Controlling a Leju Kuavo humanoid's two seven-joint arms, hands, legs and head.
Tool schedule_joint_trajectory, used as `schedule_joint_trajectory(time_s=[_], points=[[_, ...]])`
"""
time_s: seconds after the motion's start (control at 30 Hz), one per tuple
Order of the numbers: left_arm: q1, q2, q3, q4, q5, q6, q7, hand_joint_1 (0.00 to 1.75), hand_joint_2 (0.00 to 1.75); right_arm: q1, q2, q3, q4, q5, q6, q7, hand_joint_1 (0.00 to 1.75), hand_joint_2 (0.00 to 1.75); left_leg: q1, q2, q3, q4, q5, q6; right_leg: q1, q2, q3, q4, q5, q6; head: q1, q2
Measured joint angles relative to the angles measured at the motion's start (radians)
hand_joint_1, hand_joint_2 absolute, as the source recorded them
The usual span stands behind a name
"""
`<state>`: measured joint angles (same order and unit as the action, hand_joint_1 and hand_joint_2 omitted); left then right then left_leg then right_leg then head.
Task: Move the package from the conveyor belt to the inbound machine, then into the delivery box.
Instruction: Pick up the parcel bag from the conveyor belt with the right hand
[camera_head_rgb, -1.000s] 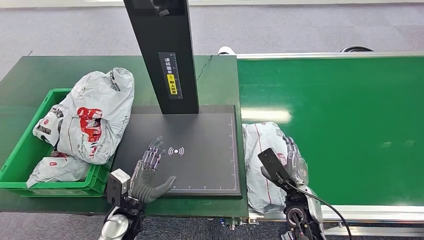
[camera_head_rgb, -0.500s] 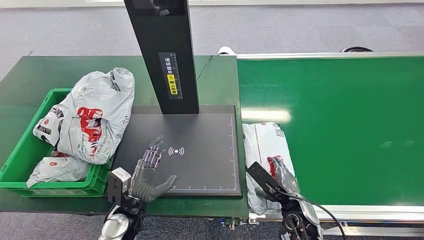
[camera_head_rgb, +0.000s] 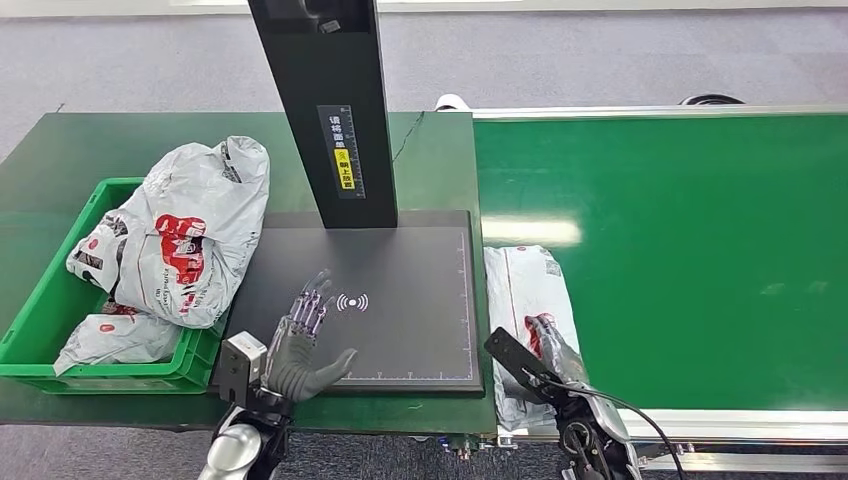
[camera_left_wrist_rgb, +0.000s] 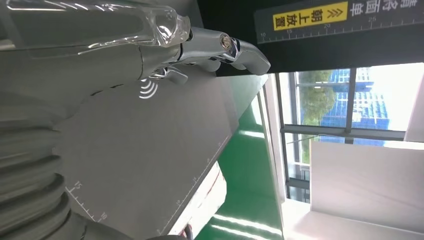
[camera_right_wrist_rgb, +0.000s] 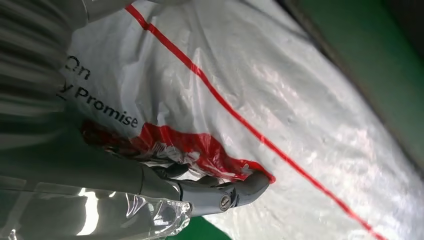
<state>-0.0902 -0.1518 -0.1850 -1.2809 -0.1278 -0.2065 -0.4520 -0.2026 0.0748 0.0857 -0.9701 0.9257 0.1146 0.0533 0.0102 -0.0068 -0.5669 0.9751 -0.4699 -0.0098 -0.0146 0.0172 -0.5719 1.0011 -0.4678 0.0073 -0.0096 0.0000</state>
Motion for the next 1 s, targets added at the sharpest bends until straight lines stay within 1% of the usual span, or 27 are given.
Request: schedule_joint_trajectory(time_s=[0.1, 0.3, 0.53, 0.63, 0.73, 0.83, 1.0], points=[[-0.012, 0.0, -0.005, 0.011, 0.0, 0.007, 0.0, 0.0, 1.75, -0.028, -0.001, 0.019, 0.048, 0.006, 0.008, -0.021, 1.75, 1.75, 0.0, 0.005, 0.003, 0.0, -0.001, 0.0, 0.0, 0.003, 0.002, 0.0, 0.0, 0.0, 0.0, 0.0], [-0.015, 0.0, -0.004, 0.014, 0.007, 0.018, 0.001, 0.0, 1.75, -0.069, -0.006, 0.042, 0.091, -0.021, -0.016, -0.052, 1.75, 1.75, 0.001, 0.012, 0.009, 0.0, -0.002, -0.001, 0.001, 0.01, 0.005, 0.0, 0.002, -0.002, 0.0, 0.0], [0.006, 0.001, -0.002, -0.004, 0.008, 0.021, 0.003, 0.0, 1.75, -0.069, -0.007, 0.037, 0.073, -0.117, -0.052, -0.089, 1.75, 1.75, 0.001, 0.011, 0.008, 0.0, -0.002, -0.001, 0.001, 0.01, 0.005, 0.0, 0.002, -0.003, 0.0, 0.0], [0.016, 0.002, 0.002, -0.017, 0.007, 0.021, 0.003, 0.0, 1.75, -0.059, -0.004, 0.029, 0.048, -0.18, -0.069, -0.123, 1.75, 1.75, 0.001, 0.01, 0.005, 0.0, -0.002, -0.001, 0.001, 0.009, 0.002, 0.0, 0.002, -0.003, 0.0, 0.0], [0.023, 0.003, 0.008, -0.027, 0.007, 0.021, 0.003, 0.0, 1.75, -0.046, -0.001, 0.02, 0.017, -0.231, -0.11, -0.173, 1.75, 1.75, 0.001, 0.008, 0.002, 0.0, -0.002, -0.001, 0.001, 0.008, -0.001, 0.0, 0.002, -0.003, 0.0, 0.0], [0.032, 0.003, 0.014, -0.039, 0.007, 0.021, 0.003, 0.0, 1.75, -0.033, 0.005, 0.013, -0.033, -0.239, -0.192, -0.216, 1.75, 1.75, 0.001, 0.008, 0.0, 0.0, -0.002, -0.001, 0.001, 0.008, -0.002, 0.0, 0.002, -0.002, 0.0, 0.0], [0.039, 0.003, 0.022, -0.053, 0.007, 0.02, 0.001, 0.0, 1.75, -0.002, 0.017, -0.019, -0.156, -0.214, -0.419, -0.289, 1.75, 1.75, 0.001, 0.005, -0.001, 0.0, -0.002, -0.001, 0.001, 0.005, -0.003, 0.0, 0.001, -0.002, 0.0, 0.0]])
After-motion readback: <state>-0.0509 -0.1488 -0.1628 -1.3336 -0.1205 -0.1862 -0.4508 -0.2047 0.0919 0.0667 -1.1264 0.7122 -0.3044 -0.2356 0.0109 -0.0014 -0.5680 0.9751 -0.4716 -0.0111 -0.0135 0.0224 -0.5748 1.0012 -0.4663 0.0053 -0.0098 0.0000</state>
